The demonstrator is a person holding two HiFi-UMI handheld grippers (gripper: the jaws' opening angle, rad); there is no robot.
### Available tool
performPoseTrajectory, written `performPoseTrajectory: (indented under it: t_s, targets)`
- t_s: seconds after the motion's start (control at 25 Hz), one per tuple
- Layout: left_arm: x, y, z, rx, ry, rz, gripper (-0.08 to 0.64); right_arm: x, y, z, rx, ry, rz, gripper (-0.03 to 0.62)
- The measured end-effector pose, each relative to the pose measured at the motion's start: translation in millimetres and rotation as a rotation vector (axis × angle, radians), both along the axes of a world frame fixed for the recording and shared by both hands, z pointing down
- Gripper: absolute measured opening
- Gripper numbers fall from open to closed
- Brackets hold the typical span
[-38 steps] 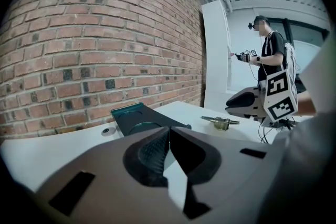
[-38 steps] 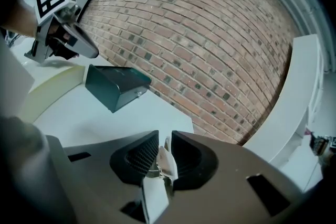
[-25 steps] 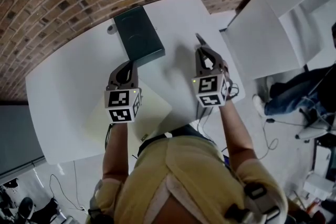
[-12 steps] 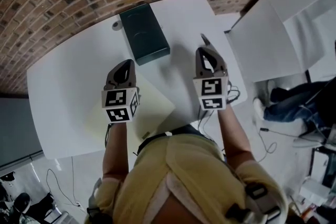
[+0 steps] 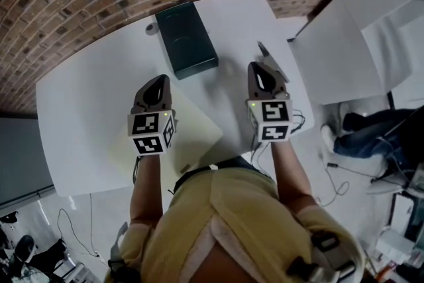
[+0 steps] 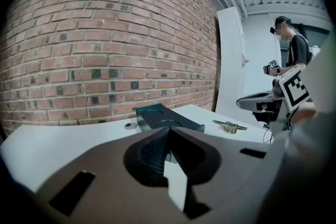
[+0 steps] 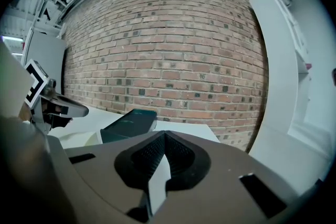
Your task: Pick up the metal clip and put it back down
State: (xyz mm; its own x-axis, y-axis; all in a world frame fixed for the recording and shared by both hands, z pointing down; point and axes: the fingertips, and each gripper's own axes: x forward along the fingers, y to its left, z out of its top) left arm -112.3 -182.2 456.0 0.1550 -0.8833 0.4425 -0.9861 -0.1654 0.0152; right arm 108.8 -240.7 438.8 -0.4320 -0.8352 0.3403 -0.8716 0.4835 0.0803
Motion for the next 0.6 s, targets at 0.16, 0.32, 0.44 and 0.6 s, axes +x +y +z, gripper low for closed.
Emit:
performPoseTrajectory:
  t_s: [0.16,0.32,0.44,0.6]
  targets:
    - [-8,3,-1,0.000,0.005,-0.024,0.003,2,2,-1,-0.007,-0.009,0.004,0.003]
    - [-13,7,-4,0.004,0.006,-0.041,0.003,0,3,-3,-0.004,-0.014,-0.006,0.003]
    - [-14,10,-5,0.006,0.006,-0.047,0.003,-1,4,-4,0.001,-0.014,-0.011,0.003]
    - [-14,15,-5,0.005,0.005,-0.053,0.003,1,3,-4,-0.007,-0.027,-0.014,0.003]
